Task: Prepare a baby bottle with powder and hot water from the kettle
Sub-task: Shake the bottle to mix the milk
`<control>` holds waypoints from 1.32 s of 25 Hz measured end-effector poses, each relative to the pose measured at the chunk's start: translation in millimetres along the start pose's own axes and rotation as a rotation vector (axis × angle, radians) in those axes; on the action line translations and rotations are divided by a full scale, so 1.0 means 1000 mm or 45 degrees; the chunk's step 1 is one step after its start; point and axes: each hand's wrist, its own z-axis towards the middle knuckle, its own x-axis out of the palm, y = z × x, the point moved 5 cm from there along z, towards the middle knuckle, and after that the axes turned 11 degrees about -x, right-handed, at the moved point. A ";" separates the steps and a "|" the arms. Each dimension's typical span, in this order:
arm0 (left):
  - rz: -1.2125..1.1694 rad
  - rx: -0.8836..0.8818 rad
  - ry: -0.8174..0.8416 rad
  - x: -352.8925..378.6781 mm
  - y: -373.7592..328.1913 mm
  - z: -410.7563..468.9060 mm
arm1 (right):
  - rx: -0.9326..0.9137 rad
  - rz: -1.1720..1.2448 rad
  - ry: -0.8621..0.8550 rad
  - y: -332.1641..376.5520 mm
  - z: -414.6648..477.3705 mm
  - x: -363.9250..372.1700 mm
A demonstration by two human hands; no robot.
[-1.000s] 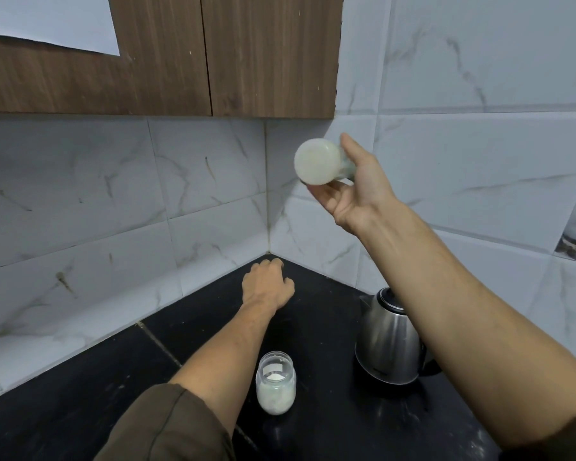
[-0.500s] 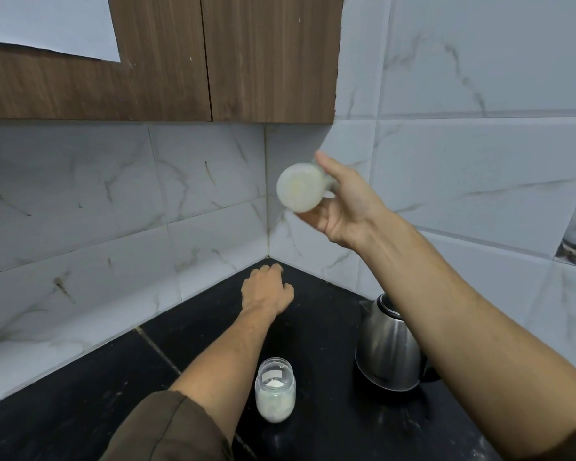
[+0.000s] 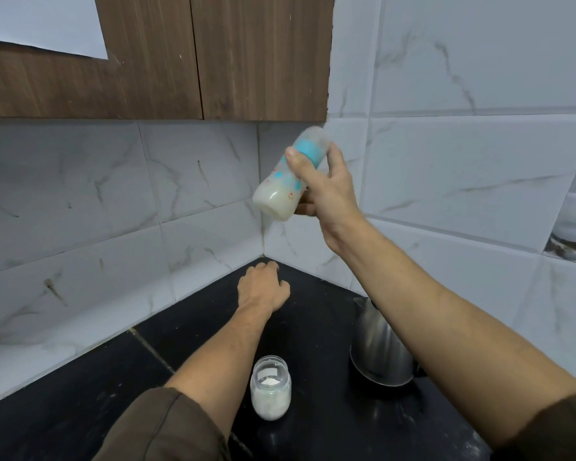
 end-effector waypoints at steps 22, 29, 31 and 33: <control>-0.002 0.016 -0.004 -0.002 0.002 -0.003 | 0.128 0.258 -0.251 0.006 0.005 -0.010; 0.008 -0.017 -0.002 -0.004 0.006 0.002 | 0.195 0.030 -0.014 -0.002 -0.006 -0.013; 0.011 0.004 -0.004 -0.004 0.002 0.000 | 0.169 0.144 -0.188 0.001 0.003 -0.021; 0.005 0.014 -0.002 -0.001 0.000 -0.001 | 0.175 0.378 -0.497 0.003 0.011 -0.037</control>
